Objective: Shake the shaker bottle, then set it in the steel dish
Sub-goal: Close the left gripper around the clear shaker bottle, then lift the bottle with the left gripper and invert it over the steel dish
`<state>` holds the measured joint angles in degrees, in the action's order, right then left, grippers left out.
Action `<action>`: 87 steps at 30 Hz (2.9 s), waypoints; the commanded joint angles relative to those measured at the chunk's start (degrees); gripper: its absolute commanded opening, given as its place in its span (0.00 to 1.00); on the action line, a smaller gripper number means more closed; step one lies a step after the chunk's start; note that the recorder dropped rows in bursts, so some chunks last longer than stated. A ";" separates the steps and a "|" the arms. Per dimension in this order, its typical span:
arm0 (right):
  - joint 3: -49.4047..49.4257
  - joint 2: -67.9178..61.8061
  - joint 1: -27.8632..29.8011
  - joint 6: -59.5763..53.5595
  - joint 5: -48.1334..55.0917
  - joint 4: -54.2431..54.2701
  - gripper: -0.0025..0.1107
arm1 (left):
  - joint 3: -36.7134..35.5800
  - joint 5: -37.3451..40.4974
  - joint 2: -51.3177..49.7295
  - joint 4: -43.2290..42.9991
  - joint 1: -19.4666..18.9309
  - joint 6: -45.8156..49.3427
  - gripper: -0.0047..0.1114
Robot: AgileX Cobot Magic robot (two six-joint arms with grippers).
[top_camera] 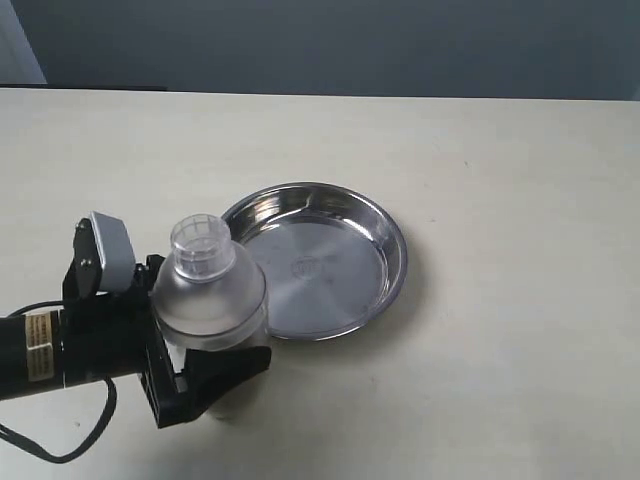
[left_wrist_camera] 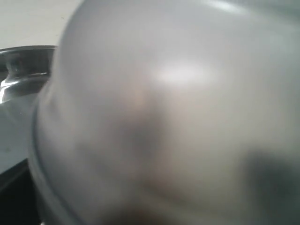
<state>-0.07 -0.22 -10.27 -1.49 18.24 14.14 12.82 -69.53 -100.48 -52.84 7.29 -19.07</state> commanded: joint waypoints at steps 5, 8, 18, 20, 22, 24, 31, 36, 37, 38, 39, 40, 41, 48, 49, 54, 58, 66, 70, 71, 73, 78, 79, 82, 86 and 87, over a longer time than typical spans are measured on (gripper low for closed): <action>0.07 0.22 -0.11 -0.01 -0.57 0.00 0.02 | 0.91 -0.43 -0.19 -0.34 0.26 -1.72 0.94; 0.07 0.22 -0.11 -0.01 -0.57 0.00 0.02 | 0.91 -0.43 -0.19 -0.98 0.26 -1.72 0.94; 0.07 0.22 -0.11 -0.01 -0.57 0.00 0.02 | 0.91 -0.43 -0.19 -4.51 0.26 -2.82 0.82; 0.07 0.22 -0.11 -0.01 -0.57 0.00 0.02 | 0.91 -0.43 -0.19 -4.87 0.26 -2.49 0.58; 0.07 0.22 -0.11 -0.01 -0.57 0.00 0.02 | 0.91 -0.43 -0.19 -6.92 0.26 -0.83 0.27; 0.07 0.22 -0.11 -0.01 -0.57 0.00 0.02 | 0.91 -0.43 -0.19 -8.91 0.26 0.09 0.05; 0.07 0.22 -0.11 -0.01 -0.57 0.00 0.02 | 0.91 -0.43 -0.19 -6.16 0.26 -0.35 0.04; 0.07 0.22 -0.11 -0.01 -0.57 0.00 0.02 | 0.91 -0.43 0.00 0.69 0.26 -5.79 0.04; 0.07 0.22 -0.11 -0.01 -0.57 0.00 0.02 | 0.91 -0.43 0.12 0.80 0.26 -6.20 0.04; 0.07 0.22 -0.11 -0.01 -0.57 0.00 0.02 | 0.91 -0.43 0.55 0.80 0.26 -6.76 0.04; 0.07 0.22 -0.11 -0.01 -0.57 0.00 0.02 | 0.91 -0.43 0.84 0.70 0.26 -7.42 0.04; 0.07 0.22 -0.11 -0.01 -0.57 0.00 0.02 | 0.91 -0.43 1.45 0.44 0.26 -8.96 0.04; 0.07 0.22 -0.11 -0.01 -0.57 0.00 0.02 | 0.91 -0.43 2.14 0.32 0.26 -9.99 0.04; 0.07 0.22 -0.11 -0.01 -0.57 0.00 0.02 | 0.91 -0.43 10.78 3.12 0.26 -14.13 0.04; 0.07 0.22 -0.11 -0.01 -0.57 0.00 0.02 | 1.08 -0.43 13.26 4.91 0.26 -14.68 0.04; 0.07 0.22 -0.11 -0.01 -0.57 0.00 0.02 | 6.58 -0.43 22.79 8.58 0.26 -17.07 0.04; 0.07 0.22 -0.11 -0.01 -0.57 0.00 0.02 | 15.70 5.84 25.80 7.52 0.26 -21.00 0.04; 0.07 0.22 -0.11 -0.01 -0.57 0.00 0.02 | 20.75 10.67 14.34 -0.36 2.61 -28.27 0.04; 0.07 0.22 -0.11 -0.01 -0.57 0.00 0.02 | 24.17 -0.39 15.81 4.62 3.36 -26.89 0.04; 0.07 0.22 -0.11 -0.01 -0.57 0.00 0.02 | 25.58 1.69 17.38 4.42 3.36 -26.89 0.04; 0.07 0.22 -0.11 -0.01 -0.57 0.00 0.02 | 26.65 10.74 18.86 2.39 4.45 -26.89 0.04; 0.07 0.22 -0.11 -0.01 -0.57 0.00 0.02 | 25.81 18.78 13.45 1.33 9.31 -27.03 0.04; 0.07 0.22 -0.11 -0.01 -0.57 0.00 0.02 | 26.95 15.02 14.32 0.70 9.31 -27.36 0.04; 0.07 0.22 -0.11 -0.01 -0.57 0.00 0.02 | 31.17 16.84 19.92 -0.05 9.44 -27.05 0.04; 0.07 0.22 -0.11 -0.01 -0.57 0.00 0.02 | 28.44 29.59 15.55 -0.85 12.42 -28.07 0.04; 0.07 0.22 -0.11 -0.01 -0.57 0.00 0.02 | 28.44 27.97 14.94 -1.86 12.42 -29.74 0.04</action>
<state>-0.07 -0.22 -10.27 -1.37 18.24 14.14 42.73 -44.84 -82.08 -52.69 18.51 -46.35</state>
